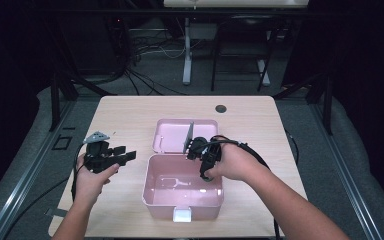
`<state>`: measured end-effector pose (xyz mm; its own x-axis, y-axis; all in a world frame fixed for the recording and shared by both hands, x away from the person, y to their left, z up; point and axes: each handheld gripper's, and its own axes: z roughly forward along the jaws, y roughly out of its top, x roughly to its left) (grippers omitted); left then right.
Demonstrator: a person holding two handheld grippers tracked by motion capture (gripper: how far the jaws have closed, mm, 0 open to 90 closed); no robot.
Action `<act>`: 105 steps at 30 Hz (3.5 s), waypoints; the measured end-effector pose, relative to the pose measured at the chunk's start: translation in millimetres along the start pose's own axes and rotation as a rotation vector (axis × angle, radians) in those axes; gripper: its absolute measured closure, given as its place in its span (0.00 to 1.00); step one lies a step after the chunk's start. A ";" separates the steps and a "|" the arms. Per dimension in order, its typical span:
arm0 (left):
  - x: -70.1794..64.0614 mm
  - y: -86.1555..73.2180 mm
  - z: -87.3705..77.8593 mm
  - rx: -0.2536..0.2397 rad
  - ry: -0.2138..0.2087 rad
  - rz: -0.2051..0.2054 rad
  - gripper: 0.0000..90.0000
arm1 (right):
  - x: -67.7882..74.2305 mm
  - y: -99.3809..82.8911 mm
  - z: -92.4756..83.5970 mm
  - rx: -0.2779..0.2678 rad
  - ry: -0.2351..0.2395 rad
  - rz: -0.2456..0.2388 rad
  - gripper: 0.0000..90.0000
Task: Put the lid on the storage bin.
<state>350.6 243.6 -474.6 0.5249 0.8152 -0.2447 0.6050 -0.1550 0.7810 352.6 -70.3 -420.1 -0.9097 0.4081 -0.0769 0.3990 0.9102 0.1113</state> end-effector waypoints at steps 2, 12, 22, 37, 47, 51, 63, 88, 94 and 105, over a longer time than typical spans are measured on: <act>0.1 -0.1 0.2 -0.001 0.000 0.000 0.50 | 0.4 0.4 2.1 0.007 -0.001 -0.006 0.56; 0.2 -0.5 0.8 -0.002 0.003 -0.001 0.50 | 0.6 -0.4 11.2 0.018 -0.002 -0.031 0.56; 0.5 -0.8 1.6 0.004 0.004 -0.001 0.50 | 3.2 -1.6 18.3 0.025 -0.016 -0.110 0.56; 1.6 -1.7 3.1 0.008 0.003 -0.002 0.50 | 5.7 -2.3 34.4 0.053 0.001 -0.188 0.56; 2.1 -2.0 3.3 0.009 0.002 -0.002 0.50 | 7.4 0.6 46.5 0.076 0.011 -0.203 0.56; 2.4 -2.2 3.4 0.012 0.003 -0.005 0.50 | 8.6 1.3 52.3 0.097 0.009 -0.209 0.56; 2.5 -2.5 3.6 0.011 0.002 -0.006 0.50 | 12.1 5.4 60.4 0.115 -0.006 -0.238 0.56; 2.7 -2.6 4.4 0.013 0.002 -0.005 0.50 | 16.0 1.5 77.4 0.116 -0.021 -0.320 0.56; 2.6 -2.6 4.3 0.014 0.003 -0.004 0.50 | 16.3 2.1 78.0 0.130 -0.019 -0.321 0.56; 2.6 -2.6 4.3 0.015 0.004 -0.004 0.50 | 16.8 2.1 81.3 0.136 -0.020 -0.330 0.56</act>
<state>353.0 243.7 -479.8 0.5202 0.8179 -0.2459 0.6161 -0.1600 0.7713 347.6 -55.8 -501.8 -0.9901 0.0911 -0.1065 0.0974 0.9937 -0.0556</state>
